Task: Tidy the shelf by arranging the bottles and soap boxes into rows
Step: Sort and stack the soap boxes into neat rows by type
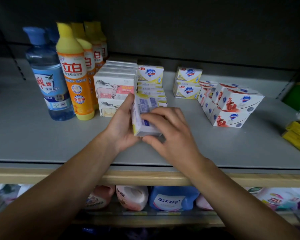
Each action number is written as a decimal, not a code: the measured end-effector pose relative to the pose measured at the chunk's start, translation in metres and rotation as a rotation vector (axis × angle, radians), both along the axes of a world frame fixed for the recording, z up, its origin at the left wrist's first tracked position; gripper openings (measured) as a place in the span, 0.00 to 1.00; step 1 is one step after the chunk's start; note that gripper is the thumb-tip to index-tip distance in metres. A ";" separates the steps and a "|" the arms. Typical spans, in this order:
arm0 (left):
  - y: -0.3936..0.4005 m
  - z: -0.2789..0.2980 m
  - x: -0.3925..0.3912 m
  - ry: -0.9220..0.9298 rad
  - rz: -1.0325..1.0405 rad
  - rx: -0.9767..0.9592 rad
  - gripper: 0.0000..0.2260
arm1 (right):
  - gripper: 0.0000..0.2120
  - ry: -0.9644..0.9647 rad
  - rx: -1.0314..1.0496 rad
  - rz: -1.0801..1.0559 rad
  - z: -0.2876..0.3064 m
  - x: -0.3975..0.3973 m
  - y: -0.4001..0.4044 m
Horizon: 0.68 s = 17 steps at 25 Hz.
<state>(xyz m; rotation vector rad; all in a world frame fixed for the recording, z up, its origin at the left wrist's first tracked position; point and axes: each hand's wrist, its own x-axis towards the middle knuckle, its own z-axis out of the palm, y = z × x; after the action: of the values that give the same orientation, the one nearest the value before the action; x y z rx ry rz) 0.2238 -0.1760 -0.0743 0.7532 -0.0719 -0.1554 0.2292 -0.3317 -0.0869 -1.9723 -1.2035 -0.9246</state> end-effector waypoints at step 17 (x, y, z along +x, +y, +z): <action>-0.008 0.025 -0.004 -0.330 0.542 0.950 0.14 | 0.12 0.739 0.147 -0.102 0.041 0.040 -0.041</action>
<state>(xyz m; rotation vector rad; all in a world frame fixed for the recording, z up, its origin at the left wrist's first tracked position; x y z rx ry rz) 0.2202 -0.1836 -0.0488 1.7104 -0.1052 0.4939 0.2692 -0.3731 -0.0462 -1.9929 -0.5980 -0.2534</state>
